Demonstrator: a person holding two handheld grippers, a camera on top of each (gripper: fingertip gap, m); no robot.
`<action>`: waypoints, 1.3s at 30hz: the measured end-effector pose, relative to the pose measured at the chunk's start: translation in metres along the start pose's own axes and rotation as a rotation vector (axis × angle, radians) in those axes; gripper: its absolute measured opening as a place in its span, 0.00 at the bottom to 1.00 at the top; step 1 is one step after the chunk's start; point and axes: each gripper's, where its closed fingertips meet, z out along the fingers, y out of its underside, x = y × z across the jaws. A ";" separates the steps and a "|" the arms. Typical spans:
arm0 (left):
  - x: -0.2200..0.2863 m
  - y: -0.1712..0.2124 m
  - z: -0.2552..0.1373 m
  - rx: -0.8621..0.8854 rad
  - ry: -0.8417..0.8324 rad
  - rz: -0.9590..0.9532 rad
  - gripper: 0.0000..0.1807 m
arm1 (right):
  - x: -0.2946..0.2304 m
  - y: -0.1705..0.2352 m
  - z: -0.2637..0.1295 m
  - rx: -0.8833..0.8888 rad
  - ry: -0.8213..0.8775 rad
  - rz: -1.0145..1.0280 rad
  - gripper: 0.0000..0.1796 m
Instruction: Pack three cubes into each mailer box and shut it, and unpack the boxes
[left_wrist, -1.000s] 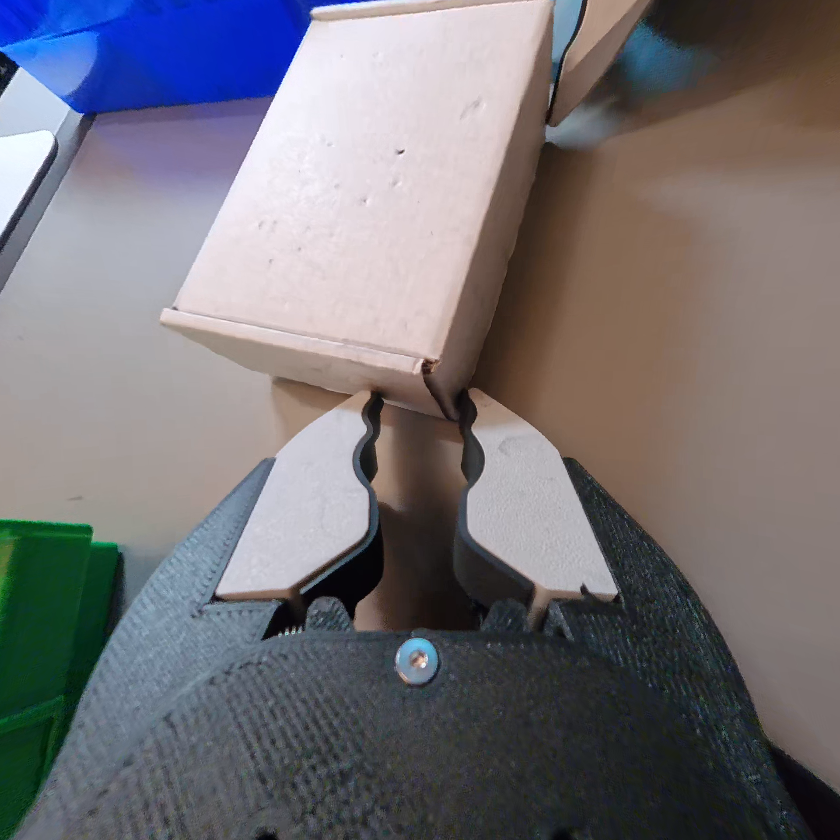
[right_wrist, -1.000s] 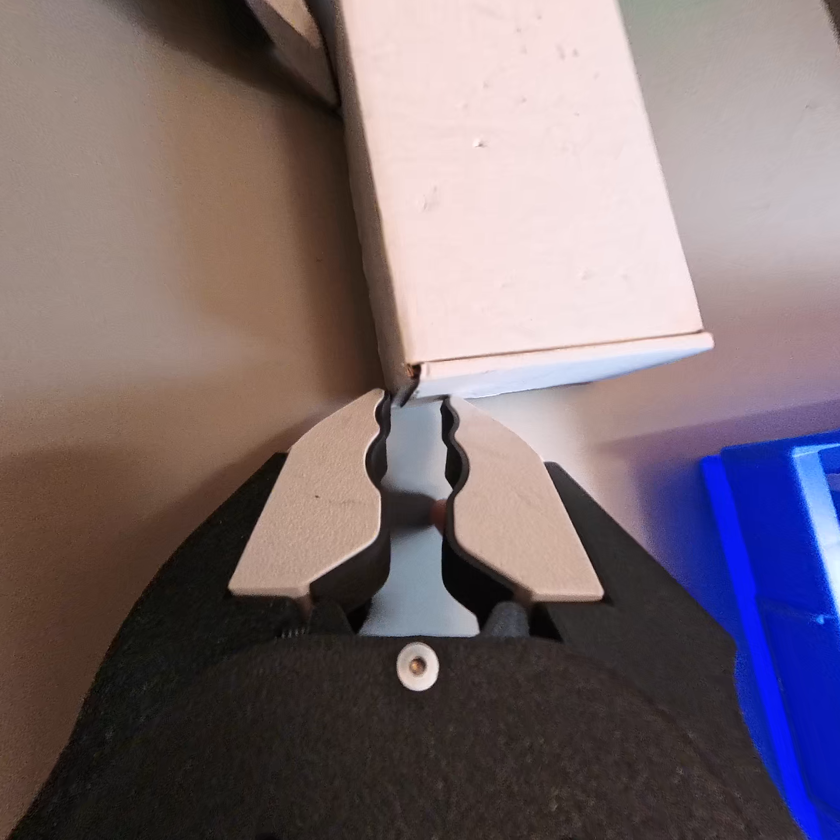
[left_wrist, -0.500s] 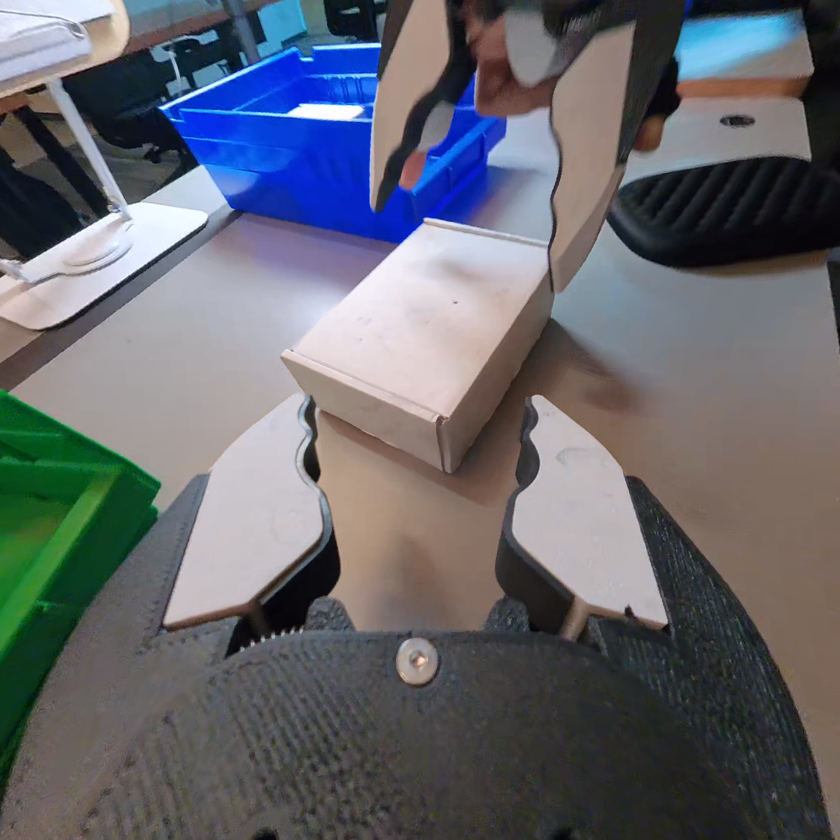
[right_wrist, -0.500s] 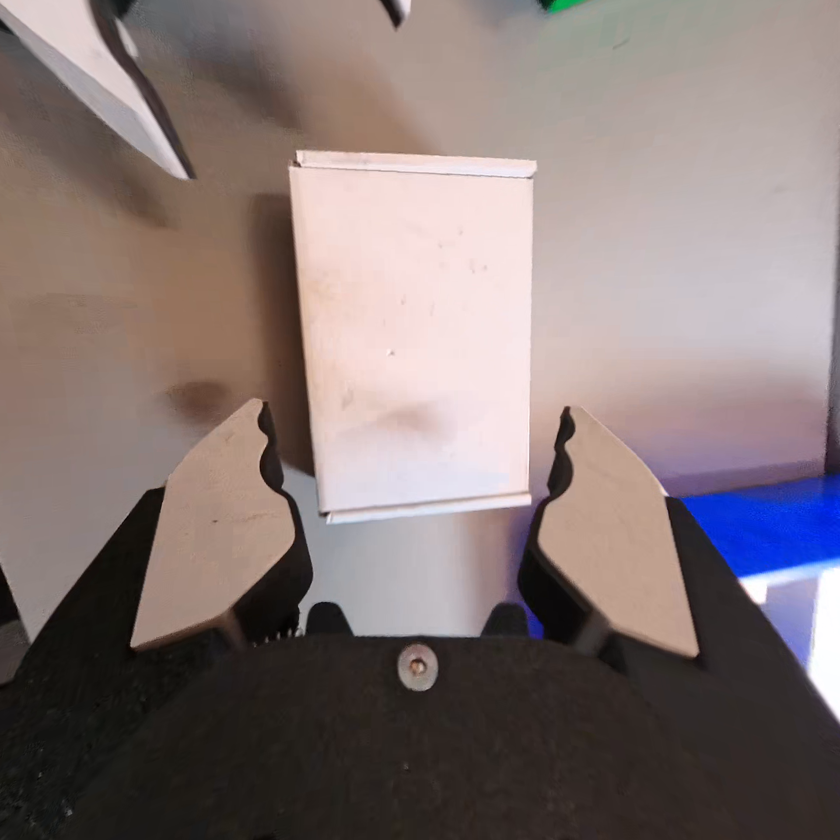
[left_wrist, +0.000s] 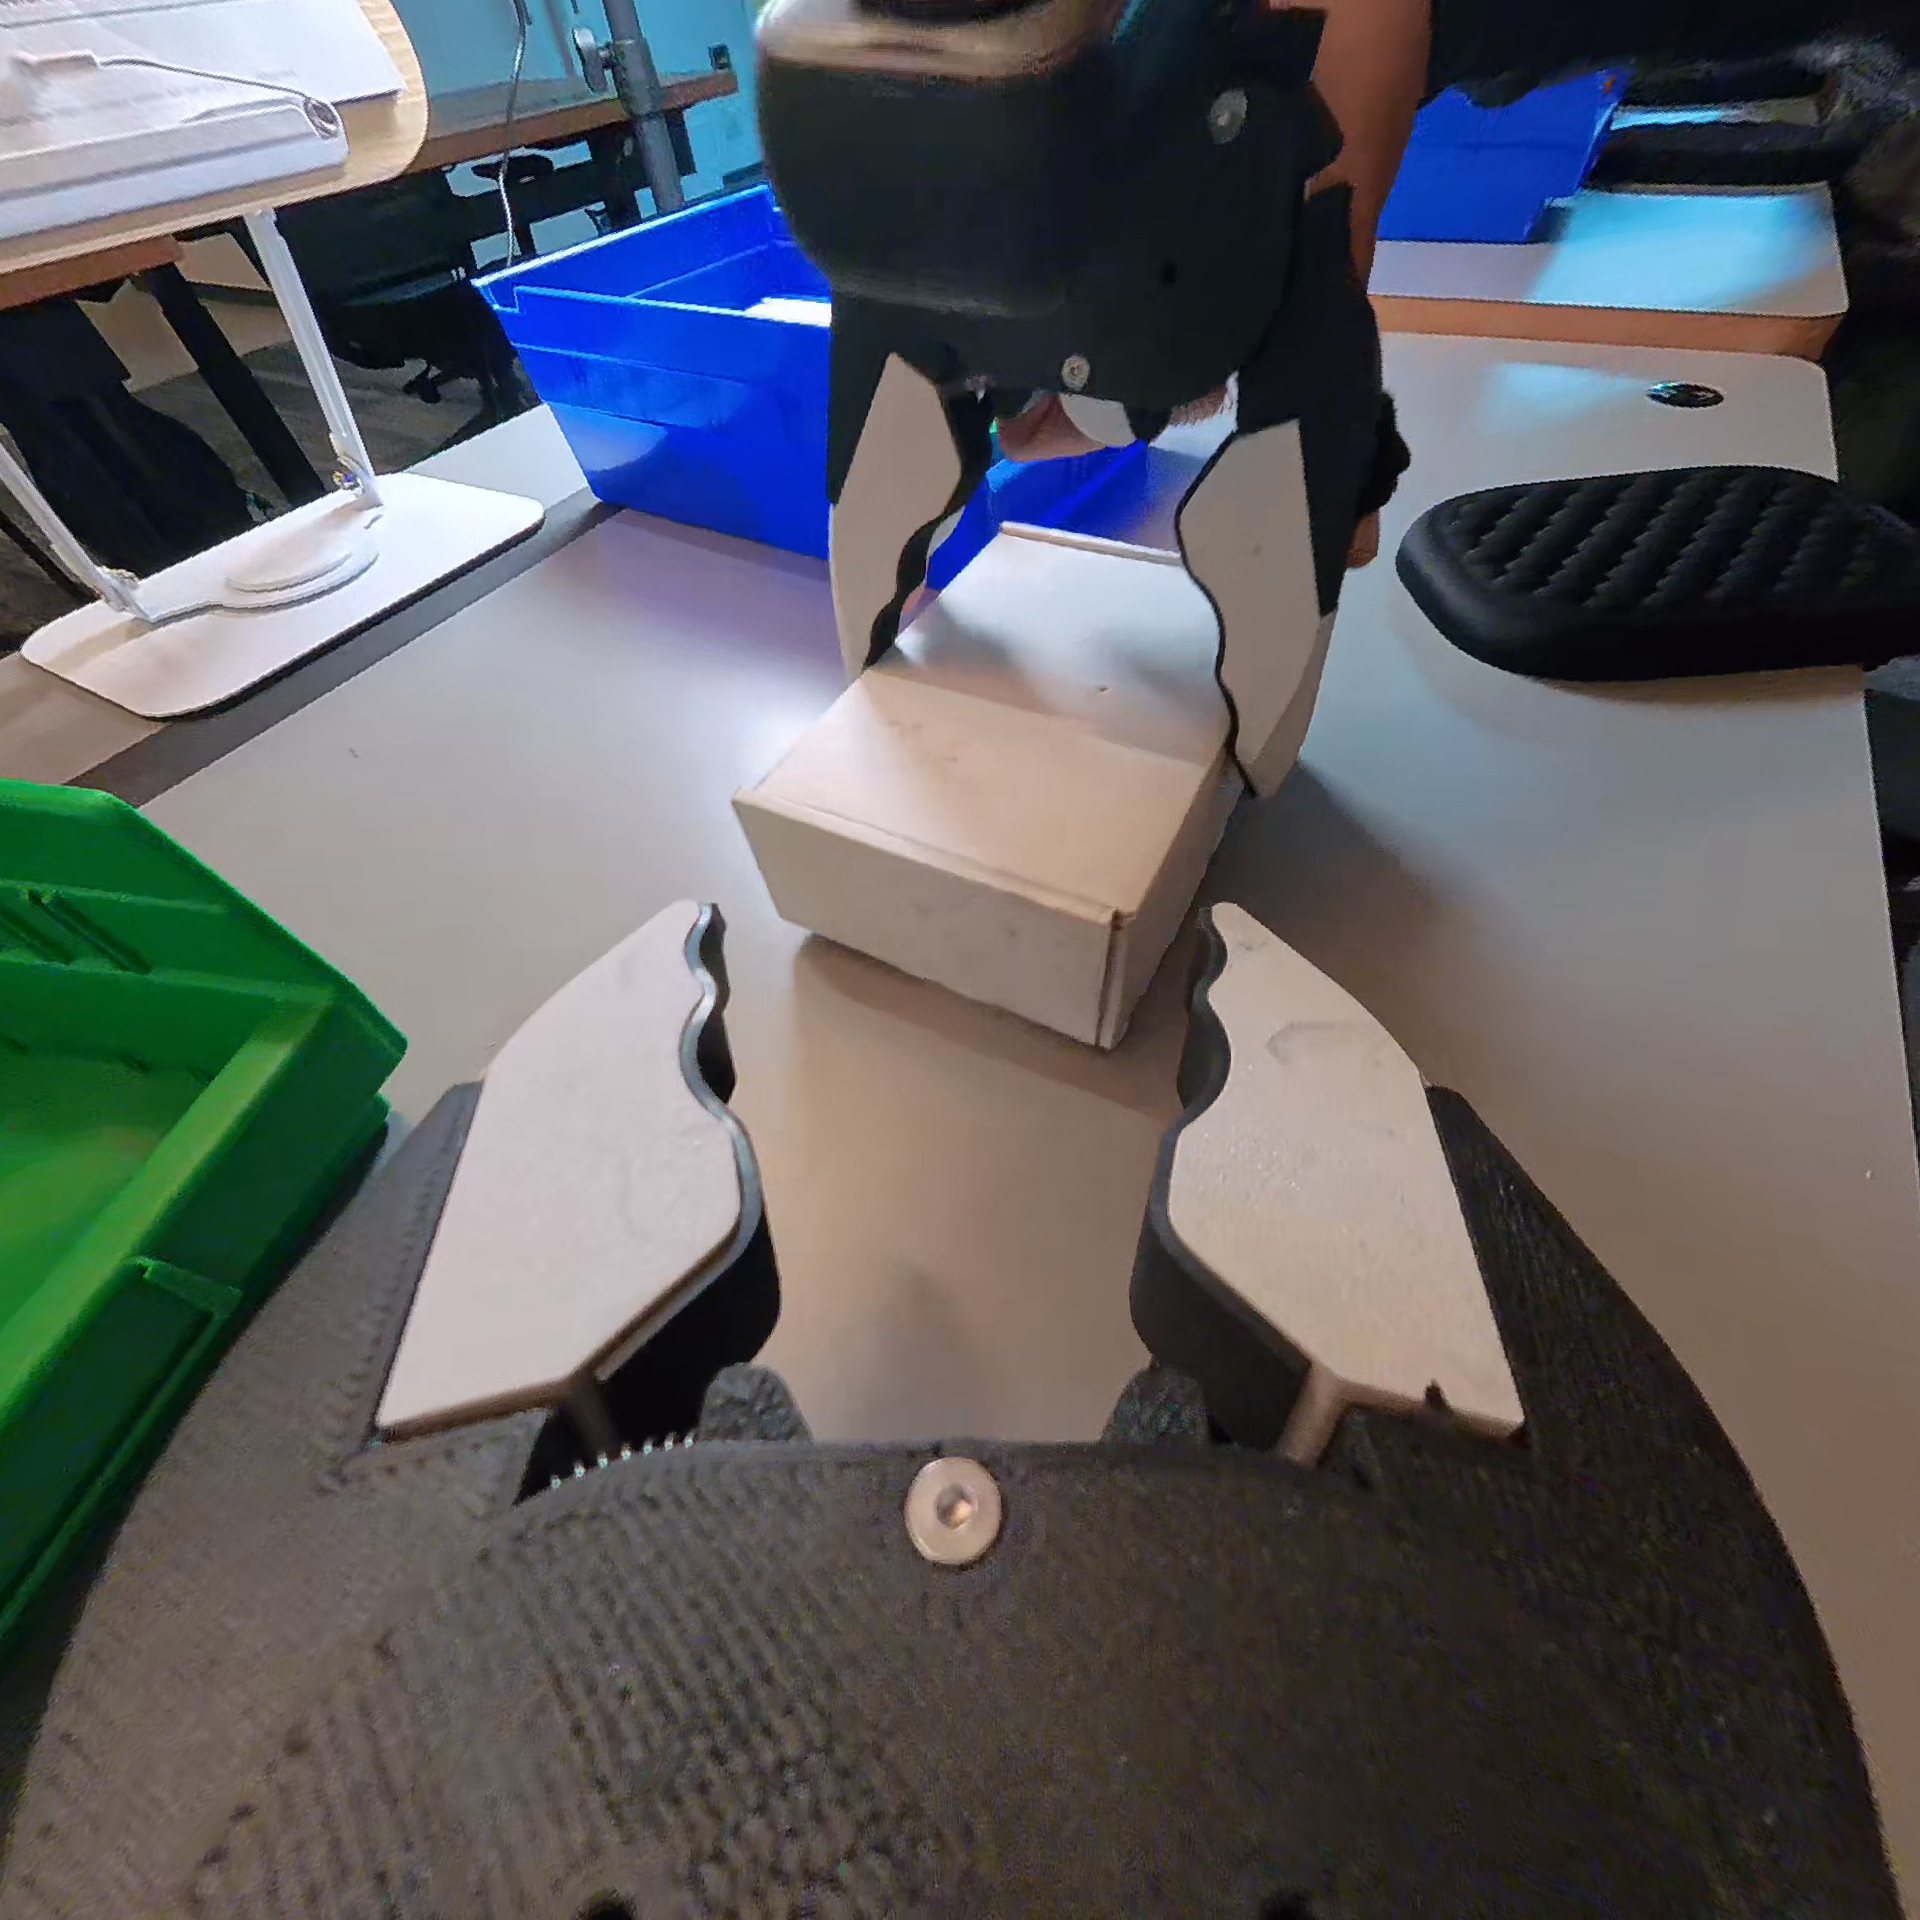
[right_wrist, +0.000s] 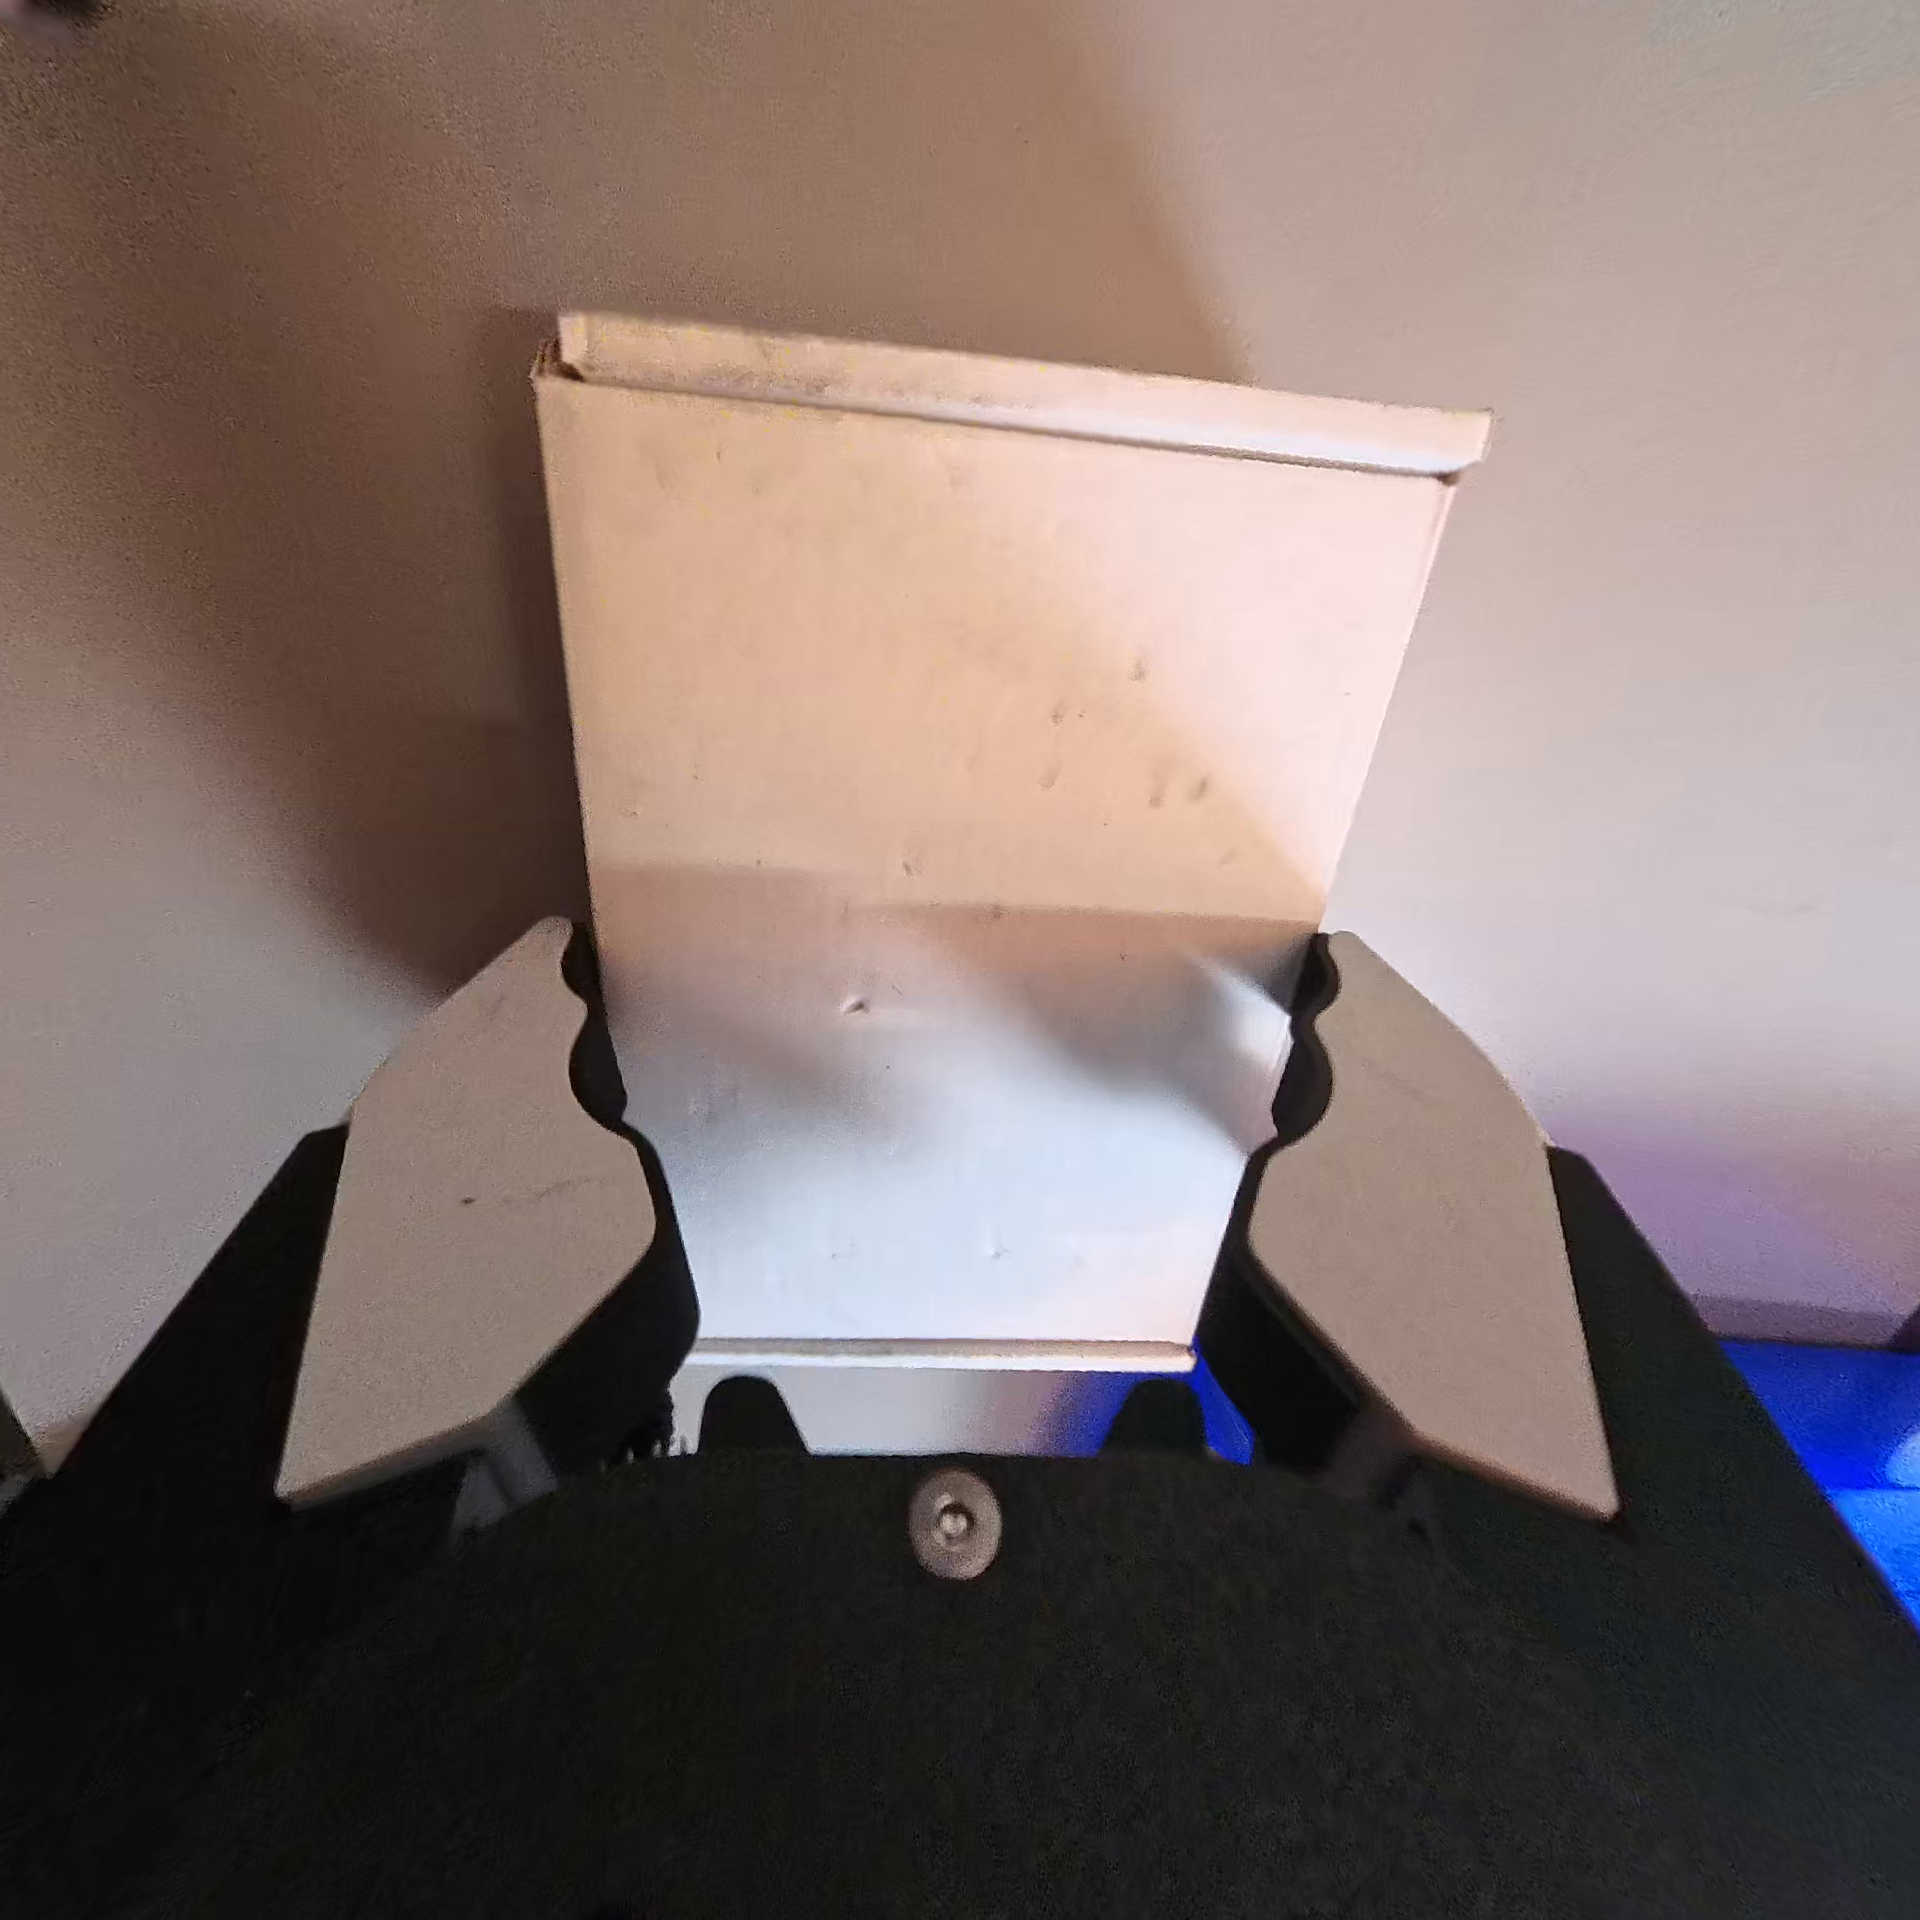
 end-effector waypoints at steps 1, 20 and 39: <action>0.000 0.000 0.000 0.001 0.001 0.002 0.47 | -0.001 0.003 -0.004 0.001 0.003 -0.012 0.69; -0.011 0.001 0.000 0.000 -0.048 -0.037 0.47 | 0.175 0.217 -0.148 -0.137 0.335 0.290 0.69; -0.026 -0.009 0.000 0.095 -0.099 -0.089 0.43 | 0.268 0.258 -0.080 -0.329 0.286 0.106 0.63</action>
